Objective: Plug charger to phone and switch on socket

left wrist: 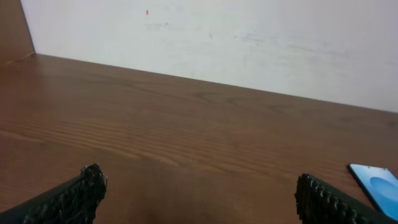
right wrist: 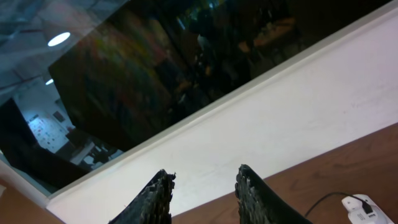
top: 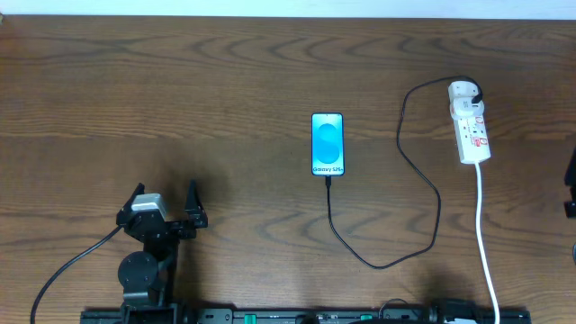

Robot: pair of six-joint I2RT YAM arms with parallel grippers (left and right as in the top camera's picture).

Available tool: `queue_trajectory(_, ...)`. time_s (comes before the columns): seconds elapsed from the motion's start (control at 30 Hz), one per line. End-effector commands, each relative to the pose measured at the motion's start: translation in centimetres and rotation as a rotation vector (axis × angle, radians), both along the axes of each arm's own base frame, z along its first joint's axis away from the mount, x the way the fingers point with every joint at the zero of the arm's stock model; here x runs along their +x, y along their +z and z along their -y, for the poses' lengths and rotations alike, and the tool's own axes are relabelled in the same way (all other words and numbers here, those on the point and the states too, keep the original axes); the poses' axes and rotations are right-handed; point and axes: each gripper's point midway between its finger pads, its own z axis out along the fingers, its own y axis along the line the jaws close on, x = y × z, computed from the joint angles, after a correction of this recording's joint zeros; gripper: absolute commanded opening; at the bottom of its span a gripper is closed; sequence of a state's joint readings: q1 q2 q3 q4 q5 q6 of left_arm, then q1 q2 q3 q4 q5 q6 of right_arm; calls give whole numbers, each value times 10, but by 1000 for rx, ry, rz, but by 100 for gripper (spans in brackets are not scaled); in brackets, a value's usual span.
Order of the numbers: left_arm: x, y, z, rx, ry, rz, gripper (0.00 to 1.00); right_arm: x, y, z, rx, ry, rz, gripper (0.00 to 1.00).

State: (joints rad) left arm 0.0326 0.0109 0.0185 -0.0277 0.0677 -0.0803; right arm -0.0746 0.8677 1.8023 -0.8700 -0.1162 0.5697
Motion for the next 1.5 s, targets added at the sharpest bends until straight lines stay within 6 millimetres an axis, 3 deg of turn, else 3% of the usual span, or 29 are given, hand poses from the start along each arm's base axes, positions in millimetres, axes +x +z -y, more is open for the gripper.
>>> queue_trajectory(0.0,-1,-15,-2,41,2,-47,100,-10,5,-3,3,13,25,32)
queue_trajectory(0.2,-1,-15,-2,41,2,-47,100,-10,5,-3,3,13,26,33)
queue_trajectory(0.33,-1,-15,-2,41,2,-46,100,-10,9,-3,2,13,40,40)
queue_trajectory(0.47,-1,-15,-2,41,2,-47,100,-12,21,-3,-2,11,91,72)
queue_trajectory(0.53,-1,-15,-2,41,2,-47,100,-12,20,-3,-2,12,88,99)
queue_trajectory(0.63,-1,-15,-2,41,2,-46,100,-10,6,-3,3,12,30,99)
queue_trajectory(0.8,-1,-15,-2,41,2,-46,99,-11,-47,-3,18,11,-184,99)
queue_trajectory(0.9,-1,-15,-2,41,2,-46,100,-15,-70,14,10,-85,-281,99)
queue_trajectory(1.13,-1,-15,-2,41,2,-47,99,-42,-139,23,-3,-145,-585,99)
queue_trajectory(1.27,-1,-15,-2,41,2,-47,100,-53,-153,42,-37,-257,-654,99)
queue_trajectory(1.47,-1,-15,-2,41,2,-46,100,-55,-177,51,-223,-257,-723,99)
